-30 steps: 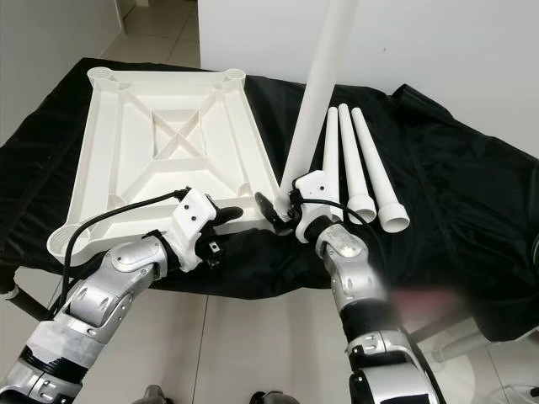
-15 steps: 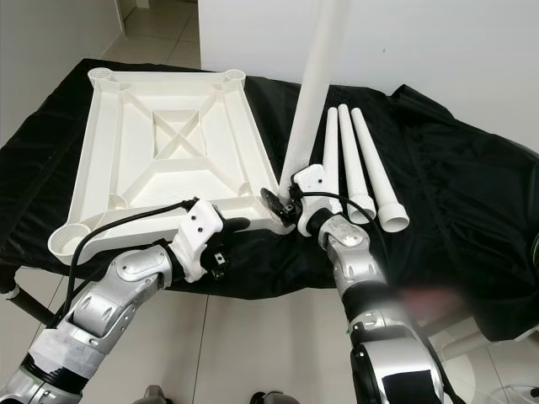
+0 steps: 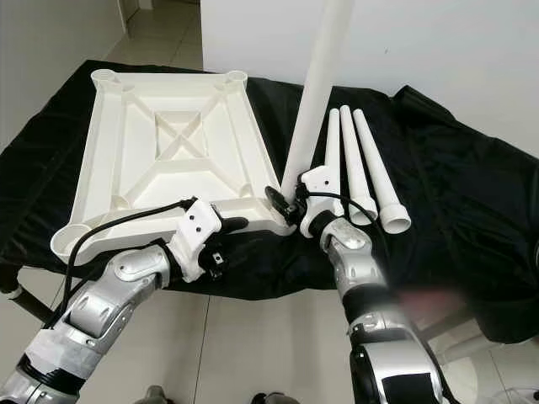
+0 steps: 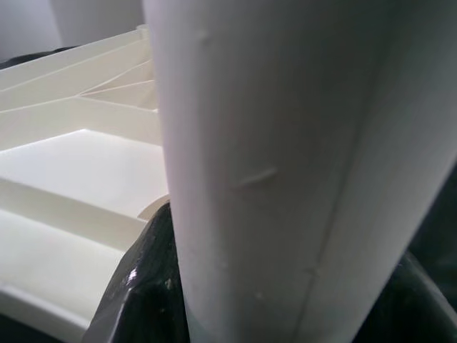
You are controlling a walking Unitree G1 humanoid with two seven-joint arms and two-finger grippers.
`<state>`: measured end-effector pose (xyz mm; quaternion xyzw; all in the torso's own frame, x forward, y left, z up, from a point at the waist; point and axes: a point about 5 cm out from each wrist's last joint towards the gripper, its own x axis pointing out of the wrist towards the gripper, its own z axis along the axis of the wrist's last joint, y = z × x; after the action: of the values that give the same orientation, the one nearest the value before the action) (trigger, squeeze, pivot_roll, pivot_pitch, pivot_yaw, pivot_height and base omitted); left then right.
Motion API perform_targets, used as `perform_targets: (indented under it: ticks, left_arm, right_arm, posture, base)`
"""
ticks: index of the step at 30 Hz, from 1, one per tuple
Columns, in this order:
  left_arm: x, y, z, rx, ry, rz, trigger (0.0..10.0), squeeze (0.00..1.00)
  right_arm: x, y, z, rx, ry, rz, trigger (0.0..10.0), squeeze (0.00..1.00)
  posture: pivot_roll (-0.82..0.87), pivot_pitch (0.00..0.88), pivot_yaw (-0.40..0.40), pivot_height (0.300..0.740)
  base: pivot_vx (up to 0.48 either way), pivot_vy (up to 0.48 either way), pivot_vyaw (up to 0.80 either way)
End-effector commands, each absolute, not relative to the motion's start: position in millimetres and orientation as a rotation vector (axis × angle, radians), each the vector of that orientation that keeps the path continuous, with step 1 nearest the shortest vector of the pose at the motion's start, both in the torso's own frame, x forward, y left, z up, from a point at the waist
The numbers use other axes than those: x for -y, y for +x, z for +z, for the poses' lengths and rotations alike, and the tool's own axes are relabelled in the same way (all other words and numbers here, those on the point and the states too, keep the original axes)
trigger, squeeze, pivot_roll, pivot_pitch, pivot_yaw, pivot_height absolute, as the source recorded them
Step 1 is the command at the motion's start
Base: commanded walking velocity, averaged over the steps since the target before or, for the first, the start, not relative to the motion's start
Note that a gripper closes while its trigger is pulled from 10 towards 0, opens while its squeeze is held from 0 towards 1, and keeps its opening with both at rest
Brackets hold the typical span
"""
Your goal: Building children table
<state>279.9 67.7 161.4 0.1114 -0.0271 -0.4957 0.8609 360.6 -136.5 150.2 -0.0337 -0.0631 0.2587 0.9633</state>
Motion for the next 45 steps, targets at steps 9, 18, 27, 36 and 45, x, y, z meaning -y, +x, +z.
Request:
perform_targets:
  ticks: [9, 18, 27, 36, 45]
  left_arm:
    - [-81, 290, 162, 0.037, 0.262, -1.045, 10.0, 0.0]
    - [-84, 294, 164, 0.04, 0.27, -1.033, 10.0, 0.0]
    - [-84, 297, 165, 0.046, 0.27, -1.038, 10.0, 0.0]
    - [-82, 294, 166, 0.056, 0.261, -1.059, 10.0, 0.0]
    - [-81, 294, 169, 0.069, 0.242, -1.072, 10.0, 0.0]
  right_arm:
    - [130, 347, 133, 0.048, 0.054, 0.105, 10.0, 0.0]
    - [107, 330, 135, 0.042, 0.129, -0.059, 10.0, 0.0]
    - [108, 328, 145, 0.056, 0.117, -0.063, 10.0, 1.0]
    - [118, 331, 150, 0.08, 0.137, 0.006, 10.0, 1.0]
    - [128, 335, 156, 0.12, 0.09, 0.231, 10.0, 0.0]
  posture:
    - [0.04, 0.068, -0.08, 0.74]
    - [0.04, 0.067, -0.077, 0.74]
    - [0.03, 0.07, -0.079, 0.74]
    - [0.03, 0.069, -0.081, 0.74]
    - [0.03, 0.069, -0.078, 0.74]
  base:
    - [0.0, 0.0, 0.0]
    - [0.0, 0.0, 0.0]
    - [0.0, 0.0, 0.0]
    - [0.0, 0.0, 0.0]
    - [0.0, 0.0, 0.0]
